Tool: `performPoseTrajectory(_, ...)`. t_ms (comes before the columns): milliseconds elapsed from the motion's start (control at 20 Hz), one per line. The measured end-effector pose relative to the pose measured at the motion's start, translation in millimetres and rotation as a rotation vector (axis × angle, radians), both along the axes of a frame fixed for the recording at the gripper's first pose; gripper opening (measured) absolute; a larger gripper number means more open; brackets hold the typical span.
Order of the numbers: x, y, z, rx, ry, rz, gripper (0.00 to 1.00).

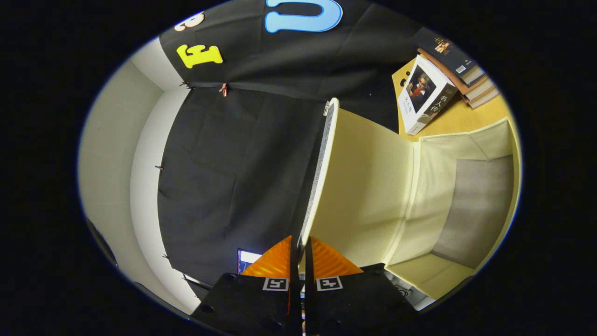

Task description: Open the storage box then place both shoes into the box .Put the left shoe in first, then the right shoe, with the right side of both shoes facing outward in a uniform manner.

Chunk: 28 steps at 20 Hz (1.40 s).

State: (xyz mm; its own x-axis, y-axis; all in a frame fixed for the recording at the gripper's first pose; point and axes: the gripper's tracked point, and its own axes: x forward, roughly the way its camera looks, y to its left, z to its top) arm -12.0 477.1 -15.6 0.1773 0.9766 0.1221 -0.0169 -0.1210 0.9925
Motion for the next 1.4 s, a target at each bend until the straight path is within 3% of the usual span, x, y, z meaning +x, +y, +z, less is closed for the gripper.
performPoseTrajectory(150, -4, 26, 6, 0.005, 0.019, 0.034, 0.08)
performPoseTrajectory(250, -4, 32, 9, 0.012, 0.009, 0.033, 0.14)
performPoseTrajectory(500, 7, 35, 0, -0.017, 0.001, 0.002, 0.88)
performPoseTrajectory(1000, -13, -33, -12, -0.154, -0.232, -0.12, 0.89)
performPoseTrajectory(1400, -34, -126, -66, -0.475, -0.378, -0.255, 0.89)
